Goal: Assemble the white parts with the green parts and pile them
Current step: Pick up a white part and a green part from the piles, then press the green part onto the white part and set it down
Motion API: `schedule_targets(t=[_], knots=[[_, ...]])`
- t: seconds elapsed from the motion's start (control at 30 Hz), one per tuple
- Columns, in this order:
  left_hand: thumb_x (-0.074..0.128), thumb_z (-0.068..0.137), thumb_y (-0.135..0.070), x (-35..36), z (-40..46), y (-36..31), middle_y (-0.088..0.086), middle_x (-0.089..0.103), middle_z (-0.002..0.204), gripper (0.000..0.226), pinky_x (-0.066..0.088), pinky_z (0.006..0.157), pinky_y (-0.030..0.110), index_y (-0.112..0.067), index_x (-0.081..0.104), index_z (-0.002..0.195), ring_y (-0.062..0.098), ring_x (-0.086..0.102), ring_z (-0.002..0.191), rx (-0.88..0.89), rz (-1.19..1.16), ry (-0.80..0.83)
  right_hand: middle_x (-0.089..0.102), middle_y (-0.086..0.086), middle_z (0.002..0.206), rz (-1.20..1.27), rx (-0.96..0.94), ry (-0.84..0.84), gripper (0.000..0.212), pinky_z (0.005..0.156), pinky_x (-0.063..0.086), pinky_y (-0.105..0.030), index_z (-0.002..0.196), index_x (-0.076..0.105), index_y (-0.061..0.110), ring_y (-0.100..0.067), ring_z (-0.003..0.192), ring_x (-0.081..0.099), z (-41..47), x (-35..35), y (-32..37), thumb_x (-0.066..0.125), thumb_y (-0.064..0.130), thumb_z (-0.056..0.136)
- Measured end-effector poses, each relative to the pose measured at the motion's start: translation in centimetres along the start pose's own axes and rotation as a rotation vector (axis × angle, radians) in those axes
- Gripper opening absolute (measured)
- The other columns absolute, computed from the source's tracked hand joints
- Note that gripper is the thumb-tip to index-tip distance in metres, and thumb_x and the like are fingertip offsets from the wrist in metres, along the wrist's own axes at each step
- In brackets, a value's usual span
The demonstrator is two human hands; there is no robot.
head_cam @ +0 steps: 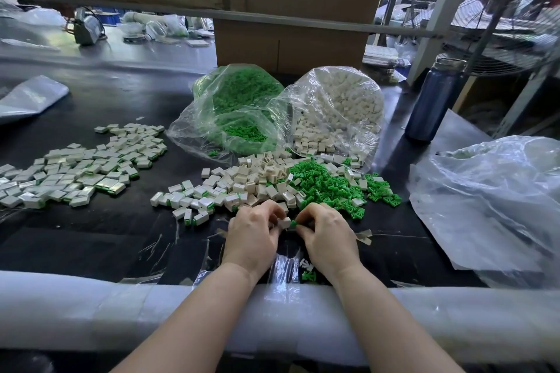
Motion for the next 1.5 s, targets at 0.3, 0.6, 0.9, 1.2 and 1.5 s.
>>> schedule_targets(t=[0.3, 0.6, 0.9, 1.2, 1.5], knots=[[0.058, 0.087, -0.001, -0.5, 0.1, 0.1, 0.000, 0.067, 0.086, 0.023, 0.050, 0.071, 0.013, -0.023, 0.064, 0.090, 0.012, 0.061, 0.077, -0.085, -0.452, 0.079, 0.065, 0.006, 0.075, 0.540, 0.021, -0.038, 0.017, 0.072, 0.050, -0.017, 0.079, 0.064, 0.017, -0.007, 0.074, 0.062, -0.2, -0.9, -0.1, 0.066, 0.000, 0.082], [0.060, 0.089, -0.008, -0.4, 0.1, 0.0, 0.005, 0.068, 0.089, 0.016, 0.053, 0.084, 0.032, -0.024, 0.064, 0.088, 0.021, 0.064, 0.087, -0.104, -0.503, 0.155, 0.067, 0.005, 0.074, 0.612, 0.003, -0.053, 0.015, 0.069, 0.048, -0.012, 0.079, 0.067, 0.015, 0.000, 0.069, 0.061, -0.2, -1.0, -0.2, 0.067, 0.000, 0.081], [0.060, 0.088, -0.008, -0.4, 0.2, 0.4, 0.004, 0.068, 0.088, 0.014, 0.053, 0.078, 0.023, -0.021, 0.065, 0.089, 0.019, 0.064, 0.085, -0.107, -0.574, 0.140, 0.064, 0.006, 0.068, 0.569, 0.007, -0.045, 0.016, 0.062, 0.046, -0.011, 0.074, 0.066, 0.016, 0.003, 0.061, 0.057, -0.3, -1.1, -0.2, 0.069, 0.001, 0.079], [0.053, 0.090, -0.001, -0.6, 0.0, 0.0, 0.010, 0.059, 0.100, 0.024, 0.057, 0.074, 0.026, -0.023, 0.063, 0.086, 0.018, 0.066, 0.082, -0.090, -0.615, 0.057, 0.064, 0.007, 0.070, 0.577, 0.038, -0.069, 0.014, 0.066, 0.047, -0.010, 0.077, 0.067, 0.014, 0.003, 0.065, 0.058, -0.2, -1.2, -0.4, 0.067, 0.001, 0.082], [0.069, 0.080, -0.006, -0.6, 0.1, 0.0, 0.003, 0.067, 0.082, 0.016, 0.055, 0.076, 0.027, -0.019, 0.062, 0.086, 0.017, 0.065, 0.078, -0.090, -0.606, 0.057, 0.066, 0.007, 0.075, 0.588, 0.046, -0.086, 0.010, 0.067, 0.047, -0.009, 0.082, 0.068, 0.014, 0.001, 0.070, 0.061, -0.2, -1.2, -0.6, 0.068, 0.004, 0.082]])
Point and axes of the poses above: each hand's wrist, its own z-axis towards the middle knuckle, its own x-axis out of the palm, y = z × x, the point moved 2 cm from there along z, towards the middle knuckle
